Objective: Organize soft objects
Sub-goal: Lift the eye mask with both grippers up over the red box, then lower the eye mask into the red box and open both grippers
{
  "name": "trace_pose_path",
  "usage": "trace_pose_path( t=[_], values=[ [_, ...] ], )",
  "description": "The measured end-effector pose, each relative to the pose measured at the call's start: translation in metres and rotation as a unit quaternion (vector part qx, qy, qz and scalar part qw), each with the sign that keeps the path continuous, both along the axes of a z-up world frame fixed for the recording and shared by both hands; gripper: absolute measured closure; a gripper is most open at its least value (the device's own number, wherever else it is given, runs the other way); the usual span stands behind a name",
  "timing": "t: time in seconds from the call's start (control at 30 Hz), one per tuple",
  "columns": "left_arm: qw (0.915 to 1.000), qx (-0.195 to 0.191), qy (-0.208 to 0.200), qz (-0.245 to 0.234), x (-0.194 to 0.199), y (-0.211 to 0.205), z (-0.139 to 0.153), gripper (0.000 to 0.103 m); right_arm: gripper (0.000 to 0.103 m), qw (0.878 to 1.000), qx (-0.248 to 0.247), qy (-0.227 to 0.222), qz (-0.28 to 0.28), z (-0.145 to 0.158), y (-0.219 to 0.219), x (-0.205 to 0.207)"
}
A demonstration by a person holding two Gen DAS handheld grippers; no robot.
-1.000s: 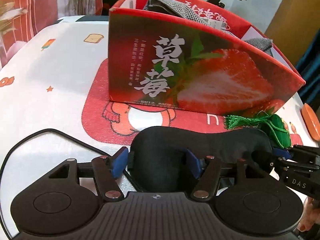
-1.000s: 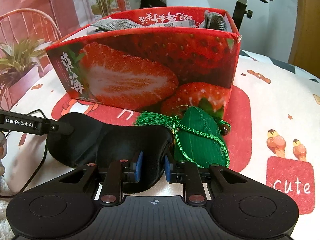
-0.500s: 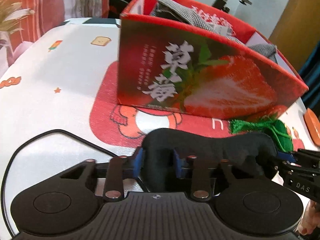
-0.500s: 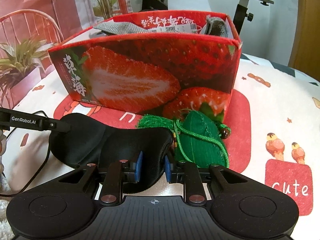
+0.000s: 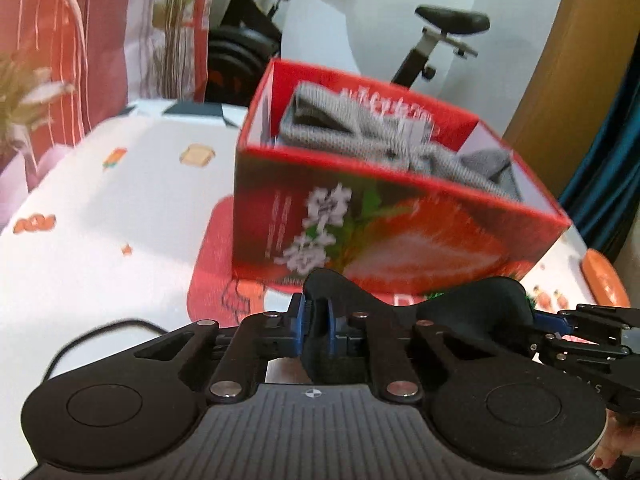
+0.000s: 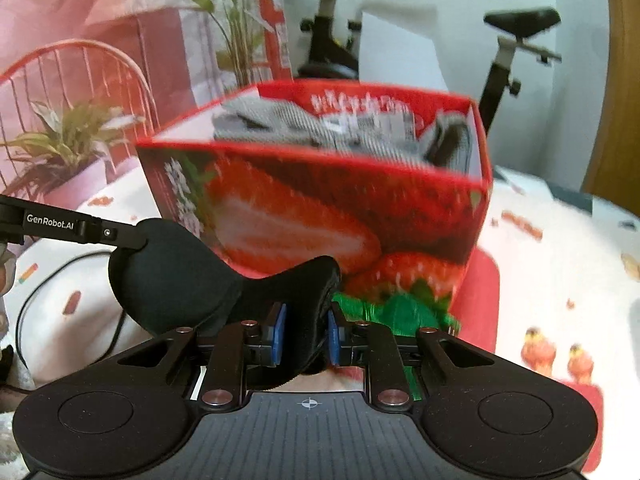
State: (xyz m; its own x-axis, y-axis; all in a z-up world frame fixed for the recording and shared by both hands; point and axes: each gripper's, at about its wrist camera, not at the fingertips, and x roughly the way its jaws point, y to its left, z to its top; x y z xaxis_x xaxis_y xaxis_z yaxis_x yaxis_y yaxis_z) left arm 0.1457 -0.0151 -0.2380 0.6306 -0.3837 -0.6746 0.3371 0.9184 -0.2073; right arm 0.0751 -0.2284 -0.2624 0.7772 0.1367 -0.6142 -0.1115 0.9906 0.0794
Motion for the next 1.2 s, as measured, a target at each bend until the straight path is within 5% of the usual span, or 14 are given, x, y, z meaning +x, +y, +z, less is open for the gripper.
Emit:
trace_pose_path(
  t=[0.83, 1.03, 1.2],
  values=[
    [0.9875, -0.051, -0.148, 0.019, 0.007, 0.01, 0.094, 0.091, 0.085, 0.988, -0.059, -0.139, 0.026, 0.105, 0.007, 0.018],
    [0.9872, -0.033, -0.156, 0.005, 0.045, -0.018, 0.085, 0.091, 0.086, 0.983, -0.11, -0.146, 0.01, 0.105, -0.002, 0.062],
    [0.9907, 0.004, -0.135, -0.018, 0.075, -0.045, 0.065, 0.091, 0.086, 0.986, -0.127, -0.105, 0.007, 0.083, -0.005, 0.099]
  ],
)
